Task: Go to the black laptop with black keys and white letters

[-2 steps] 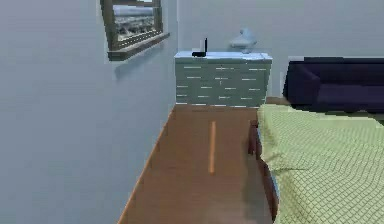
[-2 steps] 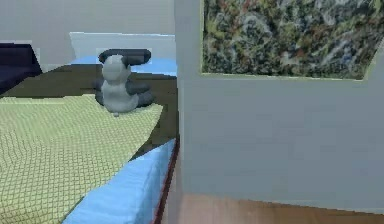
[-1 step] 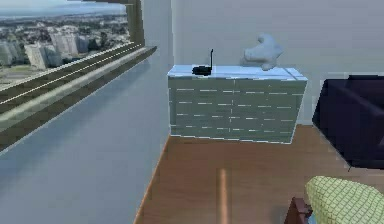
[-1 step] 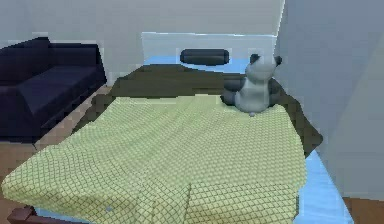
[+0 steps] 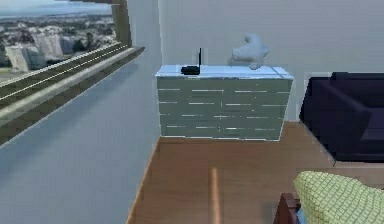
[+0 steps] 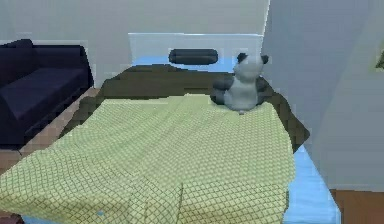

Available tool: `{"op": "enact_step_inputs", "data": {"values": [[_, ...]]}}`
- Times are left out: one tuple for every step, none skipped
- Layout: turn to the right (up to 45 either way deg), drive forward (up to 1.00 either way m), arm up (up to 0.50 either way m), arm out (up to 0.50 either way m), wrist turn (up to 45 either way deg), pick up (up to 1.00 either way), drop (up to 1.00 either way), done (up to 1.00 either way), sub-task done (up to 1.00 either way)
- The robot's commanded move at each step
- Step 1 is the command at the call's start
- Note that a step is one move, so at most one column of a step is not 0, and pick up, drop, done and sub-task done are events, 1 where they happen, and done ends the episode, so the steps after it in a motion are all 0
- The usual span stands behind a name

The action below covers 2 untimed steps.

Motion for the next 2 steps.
{"op": "enact_step_inputs", "data": {"values": [[0.0, 1.0, 0.0, 0.0, 0.0, 0.0, 0.0, 0.0, 0.0], [0.0, 0.15, 0.0, 0.0, 0.0, 0.0, 0.0, 0.0, 0.0]]}}
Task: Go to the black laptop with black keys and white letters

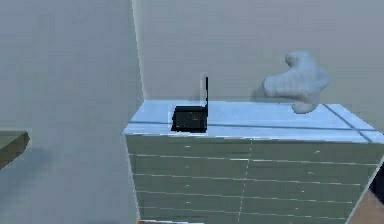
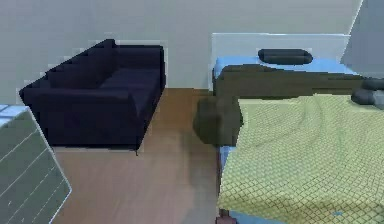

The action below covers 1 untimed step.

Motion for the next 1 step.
{"op": "enact_step_inputs", "data": {"values": [[45.0, 0.0, 0.0, 0.0, 0.0, 0.0, 0.0, 0.0, 0.0]]}}
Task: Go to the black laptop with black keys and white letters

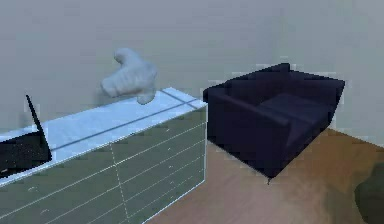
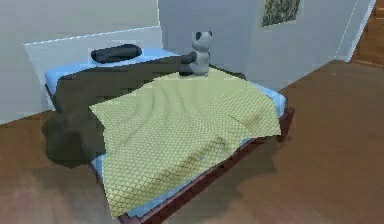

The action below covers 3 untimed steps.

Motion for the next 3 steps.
{"op": "enact_step_inputs", "data": {"values": [[21.0, 0.0, 0.0, 0.0, 0.0, 0.0, 0.0, 0.0, 0.0], [0.0, 0.3, 0.0, 0.0, 0.0, 0.0, 0.0, 0.0, 0.0], [-45.0, 0.0, 0.0, 0.0, 0.0, 0.0, 0.0, 0.0, 0.0]]}}
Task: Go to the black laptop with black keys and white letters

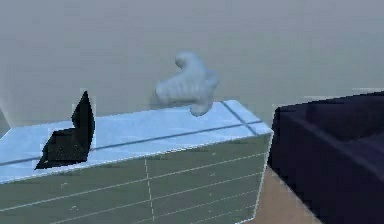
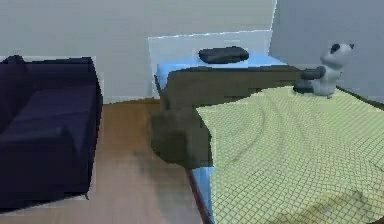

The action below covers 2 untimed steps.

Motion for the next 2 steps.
{"op": "enact_step_inputs", "data": {"values": [[-33.0, 0.0, 0.0, 0.0, 0.0, 0.0, 0.0, 0.0, 0.0], [0.0, 0.0, 0.0, 0.0, 0.0, 0.0, 0.0, 1.0, 0.0]]}}
